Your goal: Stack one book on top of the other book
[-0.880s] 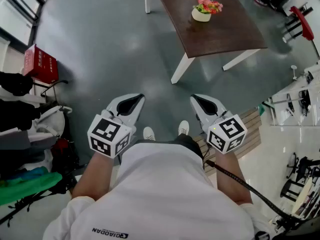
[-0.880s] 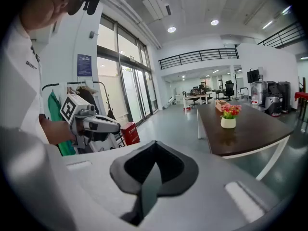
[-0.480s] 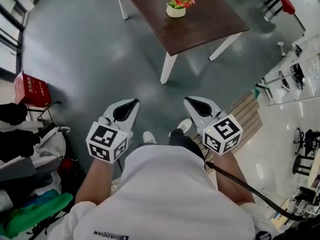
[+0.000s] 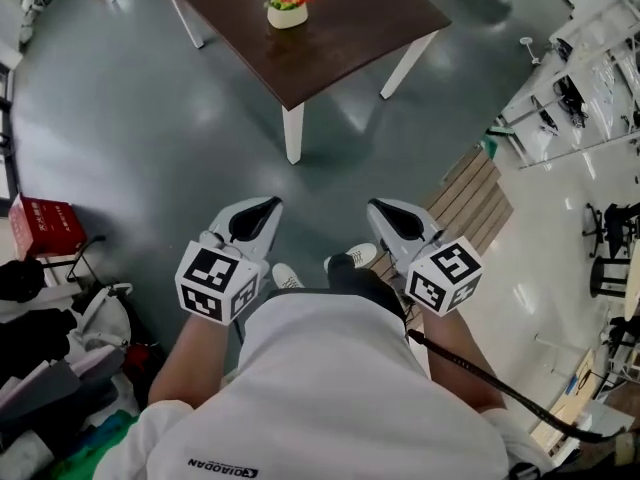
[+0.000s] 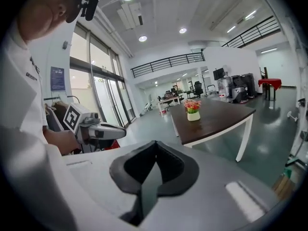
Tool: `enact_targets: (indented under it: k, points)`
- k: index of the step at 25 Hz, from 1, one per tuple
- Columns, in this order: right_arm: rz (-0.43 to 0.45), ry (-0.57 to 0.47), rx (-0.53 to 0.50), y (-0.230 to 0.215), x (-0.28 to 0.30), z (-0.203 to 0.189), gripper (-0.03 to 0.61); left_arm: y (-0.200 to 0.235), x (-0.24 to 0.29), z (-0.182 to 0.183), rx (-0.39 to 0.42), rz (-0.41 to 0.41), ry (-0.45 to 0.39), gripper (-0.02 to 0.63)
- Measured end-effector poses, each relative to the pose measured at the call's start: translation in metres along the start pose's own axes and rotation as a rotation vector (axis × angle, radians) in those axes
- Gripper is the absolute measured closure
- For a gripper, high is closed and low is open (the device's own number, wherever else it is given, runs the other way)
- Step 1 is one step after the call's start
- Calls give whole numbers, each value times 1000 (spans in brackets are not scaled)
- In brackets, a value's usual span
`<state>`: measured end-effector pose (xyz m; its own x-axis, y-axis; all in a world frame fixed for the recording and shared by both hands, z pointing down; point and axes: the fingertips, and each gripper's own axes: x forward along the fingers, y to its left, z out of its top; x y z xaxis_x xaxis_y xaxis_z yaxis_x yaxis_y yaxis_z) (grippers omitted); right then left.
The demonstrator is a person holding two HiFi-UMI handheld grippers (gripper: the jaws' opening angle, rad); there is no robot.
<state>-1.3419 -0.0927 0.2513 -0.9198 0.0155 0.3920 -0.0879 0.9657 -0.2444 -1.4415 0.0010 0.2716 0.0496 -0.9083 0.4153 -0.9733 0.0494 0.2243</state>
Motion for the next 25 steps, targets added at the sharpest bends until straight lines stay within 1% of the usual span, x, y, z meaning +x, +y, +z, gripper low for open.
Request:
enact_targets:
  k: [3, 6, 10, 13, 16, 19, 21, 25]
  points:
    - [-44, -24, 50, -27, -12, -2, 577, -12, 28, 10, 44, -52, 23, 607]
    - [-88, -53, 71, -54, -27, 1, 577, -26, 58, 27, 78, -99, 31, 607]
    - [-159, -97, 112, -107, -53, 3, 577, -52, 119, 57, 152, -180, 64, 607]
    - [-222, -128, 148, -145, -73, 3, 577, -75, 161, 78, 208, -252, 74, 607]
    - [-293, -166, 147, -180, -100, 10, 577, -101, 204, 100, 262, -316, 70, 607]
    - [-387, -187, 140, -214, -137, 11, 577, -134, 249, 119, 301, -394, 60, 607]
    - [-471, -194, 151, -232, -167, 5, 577, -160, 276, 127, 323, -459, 61, 607]
    - [-627, -228, 231, -261, -228, -14, 577, -214, 314, 134, 371, -580, 95, 607]
